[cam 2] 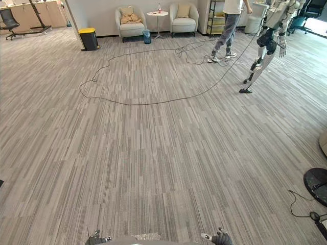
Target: Organize washtable
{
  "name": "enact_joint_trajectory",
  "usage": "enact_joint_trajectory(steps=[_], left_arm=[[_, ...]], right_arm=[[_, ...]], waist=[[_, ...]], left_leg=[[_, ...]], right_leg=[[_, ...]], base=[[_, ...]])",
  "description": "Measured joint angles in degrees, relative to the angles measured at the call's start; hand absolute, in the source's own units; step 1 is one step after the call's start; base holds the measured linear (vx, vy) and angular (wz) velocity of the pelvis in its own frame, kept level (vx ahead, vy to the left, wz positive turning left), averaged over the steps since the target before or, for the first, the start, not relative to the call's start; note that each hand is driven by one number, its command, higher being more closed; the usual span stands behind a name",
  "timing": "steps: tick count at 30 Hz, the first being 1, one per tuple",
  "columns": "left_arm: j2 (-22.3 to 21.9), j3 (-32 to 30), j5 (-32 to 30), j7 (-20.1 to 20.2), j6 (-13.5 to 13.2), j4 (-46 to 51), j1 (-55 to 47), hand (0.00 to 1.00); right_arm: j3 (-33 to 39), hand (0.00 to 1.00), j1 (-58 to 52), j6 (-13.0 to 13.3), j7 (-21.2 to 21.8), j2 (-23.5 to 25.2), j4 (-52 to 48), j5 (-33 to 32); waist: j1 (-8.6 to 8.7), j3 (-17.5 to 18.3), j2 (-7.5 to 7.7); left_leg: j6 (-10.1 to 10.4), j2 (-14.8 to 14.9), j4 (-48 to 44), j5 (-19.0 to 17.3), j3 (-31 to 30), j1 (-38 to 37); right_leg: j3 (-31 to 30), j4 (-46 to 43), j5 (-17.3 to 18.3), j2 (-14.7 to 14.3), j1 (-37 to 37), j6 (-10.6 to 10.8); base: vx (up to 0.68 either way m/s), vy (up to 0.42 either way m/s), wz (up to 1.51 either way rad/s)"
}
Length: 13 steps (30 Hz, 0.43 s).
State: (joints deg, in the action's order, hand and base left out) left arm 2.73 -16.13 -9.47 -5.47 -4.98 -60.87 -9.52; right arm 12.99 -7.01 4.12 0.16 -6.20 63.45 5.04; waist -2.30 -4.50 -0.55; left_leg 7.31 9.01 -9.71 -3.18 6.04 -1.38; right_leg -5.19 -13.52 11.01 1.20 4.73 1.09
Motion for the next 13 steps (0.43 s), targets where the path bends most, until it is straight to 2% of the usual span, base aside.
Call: enact_joint_trajectory(steps=[1, 2, 4, 5, 6, 7, 8, 10, 13], left_arm=[[1.0, 1.2, -0.1, 0.1, 0.0, -0.6, 0.0, 0.00], [1.4, 1.9, -0.1, 0.1, 0.0, -0.8, -0.1, 0.00], [2.4, 3.7, -0.1, 0.2, -0.3, -1.7, 0.0, 0.00], [2.9, 4.8, -0.1, 0.2, -0.3, -2.0, -0.1, 0.00], [3.1, 5.5, -0.1, 0.2, -0.3, -2.2, 0.0, 0.00], [3.2, 5.9, -0.1, 0.2, -0.3, -2.2, -0.1, 0.00], [3.2, 6.3, 0.0, 0.2, -0.3, -2.2, -0.2, 0.00], [3.3, 7.3, 1.0, 0.3, -0.5, -2.2, -0.4, 0.00], [3.5, 7.9, 3.5, 0.4, -0.9, -2.2, -0.6, 0.00]], right_arm=[[-0.1, 0.00, 0.0, 0.0, 0.0, 0.5, 0.7, 0.1], [-0.4, 0.00, 0.0, 0.0, 0.0, 0.7, 0.8, 0.1], [-2.0, 0.00, -0.2, 0.0, 0.1, 0.6, 0.9, 0.1], [-2.3, 0.00, -0.3, 0.1, 0.1, 0.7, 1.1, 0.1], [-2.3, 0.00, -0.3, 0.1, 0.1, 0.7, 1.7, 0.0], [-2.2, 0.00, -0.6, 0.1, 0.1, 0.7, 2.2, 0.0], [-2.2, 0.00, -1.0, 0.2, 0.1, 0.6, 2.4, -0.1], [-1.7, 0.00, -1.9, 0.3, 0.0, 0.6, 2.7, -0.4], [-1.6, 0.00, -2.1, 0.4, 0.0, 0.6, 2.7, -0.5]], waist=[[0.11, 0.0, 0.90], [0.10, 0.0, 0.95], [0.09, 0.9, 2.17], [0.18, 0.9, 1.62], [0.31, 1.4, 2.34], [0.34, 1.4, 2.18], [0.34, 1.4, 1.84], [0.37, 1.7, 2.11], [0.36, 1.8, 2.15]], left_leg=[[-0.7, -1.5, 2.0, 0.5, 0.9, -1.6], [-1.0, -2.1, 2.8, 0.7, 1.4, -2.1], [-2.1, -3.8, 5.4, 1.4, 2.6, -3.5], [-2.7, -4.4, 6.6, 1.8, 2.8, -3.6], [-3.4, -5.4, 8.5, 2.5, 2.9, -4.4], [-3.7, -6.1, 10.2, 3.2, 2.9, -5.3], [-3.9, -6.4, 11.4, 3.8, 2.9, -5.8], [-4.4, -7.4, 15.2, 5.6, 2.1, -7.6], [-4.4, -8.1, 15.3, 5.6, 1.9, -7.7]], right_leg=[[-0.7, 0.7, 0.2, 1.4, 0.6, 0.9], [-1.2, 1.2, 0.1, 2.0, 0.9, 1.3], [-2.0, 3.0, -0.5, 3.2, 1.3, 2.5], [-2.1, 3.9, -0.9, 3.8, 1.3, 3.1], [-2.2, 5.0, -1.3, 4.7, 1.6, 3.7], [-2.0, 5.7, -1.4, 5.2, 2.1, 3.9], [-1.9, 6.0, -1.5, 5.4, 2.2, 4.0], [-1.0, 7.0, -1.6, 6.2, 3.1, 4.4], [-0.9, 7.4, -1.7, 6.5, 3.5, 4.6]], base=[[0.09, 0.150, -0.13], [0.09, 0.170, -0.23], [0.06, 0.125, -0.20], [0.04, 0.114, -0.05], [0.04, 0.111, 0.01], [0.02, 0.068, 0.04], [0.02, 0.055, 0.08], [0.03, 0.063, 0.17], [0.00, 0.016, 0.05]])
